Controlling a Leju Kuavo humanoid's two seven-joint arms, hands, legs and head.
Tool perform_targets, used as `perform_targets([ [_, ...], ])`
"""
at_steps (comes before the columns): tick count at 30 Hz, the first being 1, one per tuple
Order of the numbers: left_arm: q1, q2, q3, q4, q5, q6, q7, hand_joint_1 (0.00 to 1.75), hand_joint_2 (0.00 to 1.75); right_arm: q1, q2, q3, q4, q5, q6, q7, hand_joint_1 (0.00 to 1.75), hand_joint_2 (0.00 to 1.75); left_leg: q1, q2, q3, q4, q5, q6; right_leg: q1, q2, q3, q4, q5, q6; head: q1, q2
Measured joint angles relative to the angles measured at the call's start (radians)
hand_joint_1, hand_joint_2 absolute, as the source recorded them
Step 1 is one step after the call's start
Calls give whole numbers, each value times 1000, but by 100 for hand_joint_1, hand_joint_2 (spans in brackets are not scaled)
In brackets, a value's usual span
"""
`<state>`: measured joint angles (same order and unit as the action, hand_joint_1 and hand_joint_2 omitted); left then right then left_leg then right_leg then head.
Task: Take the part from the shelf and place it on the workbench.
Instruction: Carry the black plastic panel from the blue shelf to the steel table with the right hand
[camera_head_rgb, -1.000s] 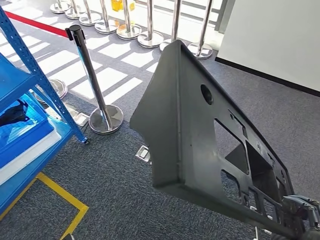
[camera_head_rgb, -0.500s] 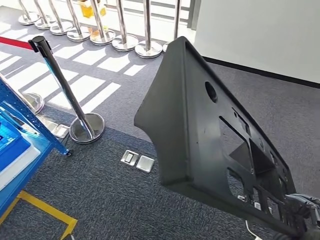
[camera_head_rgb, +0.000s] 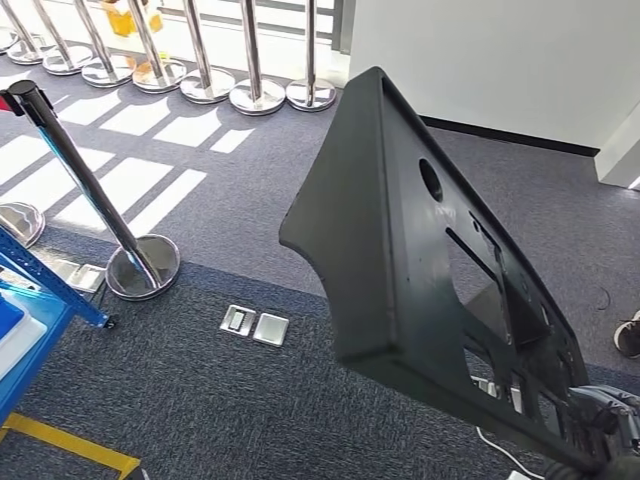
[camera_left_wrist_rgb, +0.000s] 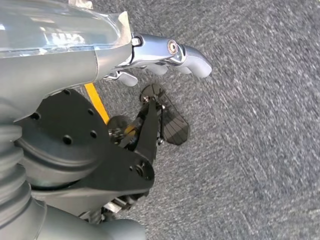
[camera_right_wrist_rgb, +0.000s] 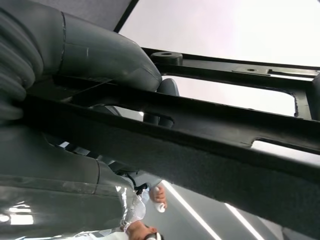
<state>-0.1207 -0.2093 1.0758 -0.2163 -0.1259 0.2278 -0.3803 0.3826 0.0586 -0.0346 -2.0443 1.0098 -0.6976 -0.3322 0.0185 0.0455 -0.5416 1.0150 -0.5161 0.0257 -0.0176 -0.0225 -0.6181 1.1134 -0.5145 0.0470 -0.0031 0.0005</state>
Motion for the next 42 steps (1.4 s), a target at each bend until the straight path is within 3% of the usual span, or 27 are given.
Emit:
perform_targets([
  [2,0,0,0,0,0,0,0,0,175,-2,0,0,1,-4,0,0,175,175,-4,10,6,1,-7,-10,6,-24,41,-88,26,-12,0,0],
  [3,0,0,0,0,0,0,0,0,175,-2,0,0,1,-6,0,1,175,175,-5,14,8,0,-9,-15,10,-26,43,-96,22,-20,-1,0],
  [5,-1,0,0,0,0,1,0,0,175,-2,-1,-2,1,-9,0,2,175,175,-3,24,12,-2,-13,-26,12,-8,41,-97,23,-36,-1,0],
  [7,-1,1,0,0,0,1,0,0,175,-3,-1,-3,0,-9,0,1,175,175,1,9,5,24,-36,-35,9,6,44,-101,25,-51,-2,0],
  [9,0,1,0,0,0,1,0,0,175,-4,-1,-4,0,-8,-1,0,175,175,1,-20,-45,133,-94,-37,8,22,46,-103,25,-61,-3,0],
  [11,1,2,0,0,0,2,0,0,175,-4,-1,-4,1,-8,-1,0,175,175,-1,-31,-114,264,-138,-36,11,40,48,-103,23,-66,-3,0],
  [12,1,2,0,0,0,2,1,0,175,-4,-1,-5,1,-8,-1,0,175,175,-1,-33,-132,289,-134,-34,12,50,50,-103,22,-67,-3,0],
  [13,1,2,0,0,0,2,1,0,175,-4,-1,-5,2,-8,0,0,175,175,-2,-34,-132,275,-110,-31,13,61,53,-103,21,-67,-3,0],
  [14,1,2,0,0,0,2,1,0,175,-4,-1,-6,2,-8,0,0,175,175,-2,-39,-115,226,-71,-26,14,73,58,-102,19,-67,-3,0],
  [16,1,3,0,0,0,2,1,0,175,-4,-1,-7,3,-8,0,0,175,175,-2,-68,-66,96,1,-17,15,94,63,-100,14,-62,-3,0],
  [18,1,4,0,0,-1,2,1,0,175,-4,-1,-8,4,-10,0,0,175,175,-3,-95,-38,27,21,-14,14,110,60,-98,11,-52,-3,0],
  [20,0,3,0,0,0,2,1,0,175,-2,-1,-9,4,-12,0,1,175,175,-5,-91,-34,17,16,-10,10,122,56,-99,10,-39,-3,0],
  [22,-1,1,0,0,0,2,1,0,175,-1,-1,-13,3,-14,-1,2,175,175,-3,-77,-30,10,18,0,9,97,49,-80,-9,-27,-2,0],
  [23,-1,0,0,0,0,2,1,0,175,-2,-1,-14,3,-15,-1,2,175,175,-1,-68,-28,7,19,5,8,75,34,-45,-32,-21,-1,0],
  [24,0,0,0,0,0,2,0,0,175,-3,-2,-16,3,-16,-1,2,175,175,-1,-59,-26,7,18,8,7,52,10,9,-61,-16,0,0],
  [26,1,0,0,0,0,2,1,0,175,-5,-2,-17,4,-18,-1,4,175,175,-2,-39,-24,7,14,11,3,36,-53,137,-113,-6,0,0],
  [27,2,0,0,0,0,2,1,0,175,-5,-2,-18,6,-19,-1,5,175,175,-2,-30,-23,7,12,11,1,34,-72,172,-116,-2,0,0],
  [28,1,0,0,0,0,2,1,0,175,-4,-3,-19,7,-20,-1,7,175,175,-2,-22,-20,7,10,10,0,32,-73,168,-100,1,0,0],
  [29,1,0,0,0,0,2,1,0,175,-5,-4,-20,8,-22,-1,9,175,175,-1,-14,-16,7,6,8,-1,27,-53,125,-67,3,0,0],
  [30,1,0,0,0,0,2,1,0,175,-5,-5,-21,9,-23,-1,10,175,175,0,-8,-10,7,3,5,-1,15,-20,53,-28,3,0,0],
  [32,1,0,0,0,0,2,1,0,175,-7,-6,-22,10,-25,-1,12,175,175,-4,3,-2,8,-5,-4,7,-14,36,-64,16,-6,0,0],
  [34,1,0,0,0,0,2,1,0,175,-8,-7,-24,11,-27,0,14,175,175,-7,15,3,7,-10,-14,15,-22,47,-94,16,-22,-1,0],
  [36,0,0,0,0,0,2,2,0,175,-8,-7,-27,11,-29,0,14,175,175,-4,23,9,5,-15,-25,14,-5,47,-97,17,-37,-1,0],
  [37,0,1,0,0,0,2,2,0,175,-9,-8,-28,10,-30,-1,14,175,175,-2,15,8,14,-25,-30,12,2,49,-100,19,-45,-1,0],
  [39,1,2,0,0,0,2,2,0,175,-10,-8,-29,10,-32,-1,14,175,175,0,-14,-24,90,-73,-35,8,16,52,-104,21,-58,-2,0],
  [41,2,2,0,0,0,2,2,0,175,-11,-8,-29,11,-33,-1,14,175,175,-1,-31,-90,226,-130,-35,10,32,53,-104,20,-64,-4,0],
  [42,2,2,0,0,0,2,2,0,175,-11,-8,-30,11,-33,-1,14,175,175,-1,-33,-118,275,-141,-34,10,41,55,-104,19,-65,-4,0],
])
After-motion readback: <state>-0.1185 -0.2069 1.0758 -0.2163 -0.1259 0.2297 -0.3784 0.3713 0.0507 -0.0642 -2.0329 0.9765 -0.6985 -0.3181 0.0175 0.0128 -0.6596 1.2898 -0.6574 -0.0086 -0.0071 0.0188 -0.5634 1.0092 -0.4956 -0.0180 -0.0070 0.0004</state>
